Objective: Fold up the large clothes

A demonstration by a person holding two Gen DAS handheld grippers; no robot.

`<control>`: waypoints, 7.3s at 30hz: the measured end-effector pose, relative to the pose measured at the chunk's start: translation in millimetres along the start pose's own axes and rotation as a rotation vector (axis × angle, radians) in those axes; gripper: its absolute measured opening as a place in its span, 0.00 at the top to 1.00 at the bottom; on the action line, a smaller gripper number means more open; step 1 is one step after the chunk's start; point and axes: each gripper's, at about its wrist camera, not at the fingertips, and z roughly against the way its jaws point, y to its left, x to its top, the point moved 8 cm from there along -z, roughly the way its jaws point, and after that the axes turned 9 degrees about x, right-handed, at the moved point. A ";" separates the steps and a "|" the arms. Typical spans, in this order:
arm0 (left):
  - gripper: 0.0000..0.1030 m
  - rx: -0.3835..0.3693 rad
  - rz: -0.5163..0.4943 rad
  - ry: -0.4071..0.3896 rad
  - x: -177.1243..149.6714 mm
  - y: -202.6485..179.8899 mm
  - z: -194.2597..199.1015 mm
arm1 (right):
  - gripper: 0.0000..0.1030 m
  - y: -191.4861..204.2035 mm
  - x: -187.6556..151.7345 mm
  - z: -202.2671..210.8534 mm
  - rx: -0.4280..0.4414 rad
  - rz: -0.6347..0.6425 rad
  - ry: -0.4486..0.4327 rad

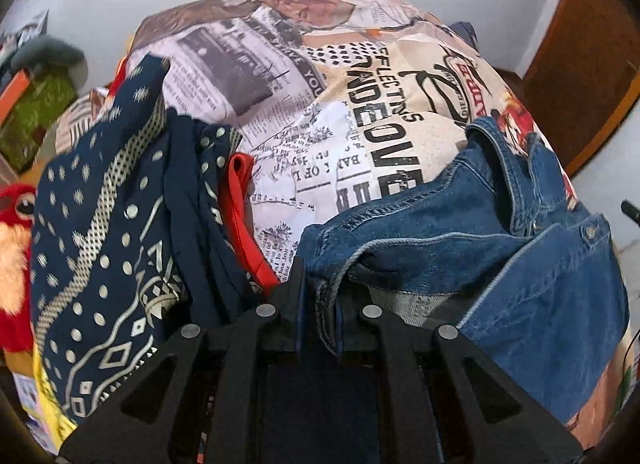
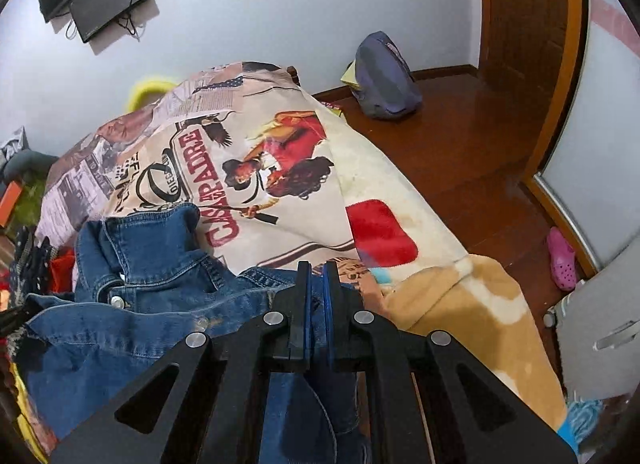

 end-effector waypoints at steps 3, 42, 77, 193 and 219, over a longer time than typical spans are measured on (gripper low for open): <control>0.83 -0.024 -0.010 -0.018 7.5 -1.5 16.4 | 0.95 2.2 -0.4 10.1 0.005 0.028 -0.004; 0.36 -0.056 -0.051 0.030 -23.5 -37.9 -11.4 | 0.52 130.3 -106.5 -36.1 0.152 0.232 0.242; 0.23 0.113 0.095 -0.047 -132.9 58.4 70.0 | 0.38 25.7 -132.6 59.7 -0.051 0.128 0.126; 0.74 -0.322 -0.149 -0.185 -32.8 -228.6 135.0 | 0.31 125.2 -158.1 43.8 0.070 0.284 0.272; 0.18 -0.223 -0.282 -0.200 -101.2 -199.7 181.3 | 0.31 90.0 -125.9 124.0 0.172 0.124 0.136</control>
